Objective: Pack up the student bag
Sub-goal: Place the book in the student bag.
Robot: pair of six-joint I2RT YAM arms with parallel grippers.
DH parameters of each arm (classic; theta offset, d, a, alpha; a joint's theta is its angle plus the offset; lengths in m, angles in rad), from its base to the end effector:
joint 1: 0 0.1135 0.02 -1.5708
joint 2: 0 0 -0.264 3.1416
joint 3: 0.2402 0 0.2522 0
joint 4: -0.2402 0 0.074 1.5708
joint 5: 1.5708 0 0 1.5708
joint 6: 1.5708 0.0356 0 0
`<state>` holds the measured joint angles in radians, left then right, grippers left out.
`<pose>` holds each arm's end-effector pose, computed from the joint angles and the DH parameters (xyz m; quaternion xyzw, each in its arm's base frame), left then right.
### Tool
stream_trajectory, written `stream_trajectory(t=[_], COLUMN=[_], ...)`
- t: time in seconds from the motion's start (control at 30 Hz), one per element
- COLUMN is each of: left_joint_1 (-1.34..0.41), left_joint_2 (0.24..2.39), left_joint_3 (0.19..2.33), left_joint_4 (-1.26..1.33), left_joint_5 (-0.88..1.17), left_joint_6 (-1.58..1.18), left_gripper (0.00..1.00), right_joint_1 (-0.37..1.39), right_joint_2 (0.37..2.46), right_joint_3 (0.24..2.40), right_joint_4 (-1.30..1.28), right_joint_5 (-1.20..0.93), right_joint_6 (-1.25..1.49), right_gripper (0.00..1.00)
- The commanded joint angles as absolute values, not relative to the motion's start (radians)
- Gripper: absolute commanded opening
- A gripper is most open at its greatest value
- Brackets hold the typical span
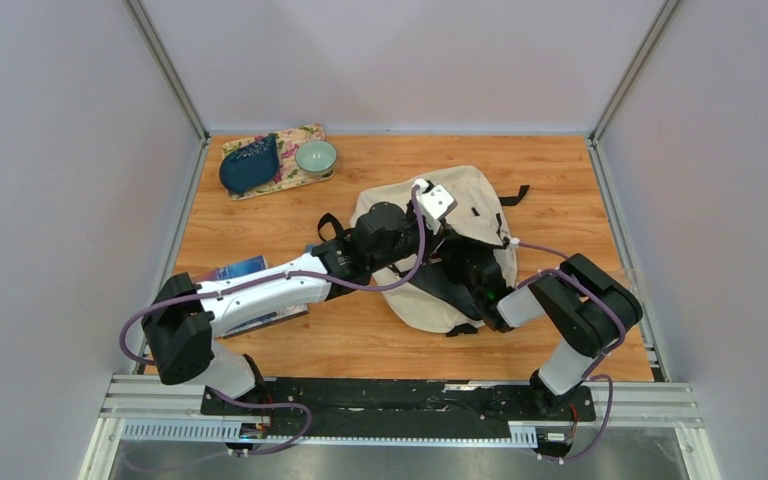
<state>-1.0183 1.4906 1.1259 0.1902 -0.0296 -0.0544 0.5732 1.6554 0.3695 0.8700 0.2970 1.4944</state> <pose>0.1883 -0.3033 0.3263 0.3466 0.6831 -0.3187 0.5583 0.2305 0.1364 0.1147 0.4407 0.7064 0.4005 0.3827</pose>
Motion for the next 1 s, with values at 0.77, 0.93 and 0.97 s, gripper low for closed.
stream_trajectory(t=[0.77, 0.93, 0.97], left_joint_1=[-0.977, -0.962, -0.957], left_joint_2=[1.437, 1.442, 1.442], left_joint_3=[1.071, 1.069, 1.071], left_joint_4=[0.305, 0.275, 0.253], left_joint_5=[-0.049, -0.077, -0.074], left_joint_6=[-0.109, -0.141, -0.155], left_gripper=[0.00, 0.14, 0.38], right_joint_1=[0.607, 0.664, 0.670], right_joint_2=[0.773, 0.516, 0.420], right_joint_3=[0.311, 0.313, 0.324], right_joint_4=[-0.112, -0.245, -0.324], right_joint_5=[0.246, 0.267, 0.284], right_joint_6=[1.197, 1.137, 1.126], right_gripper=[0.91, 0.91, 0.91])
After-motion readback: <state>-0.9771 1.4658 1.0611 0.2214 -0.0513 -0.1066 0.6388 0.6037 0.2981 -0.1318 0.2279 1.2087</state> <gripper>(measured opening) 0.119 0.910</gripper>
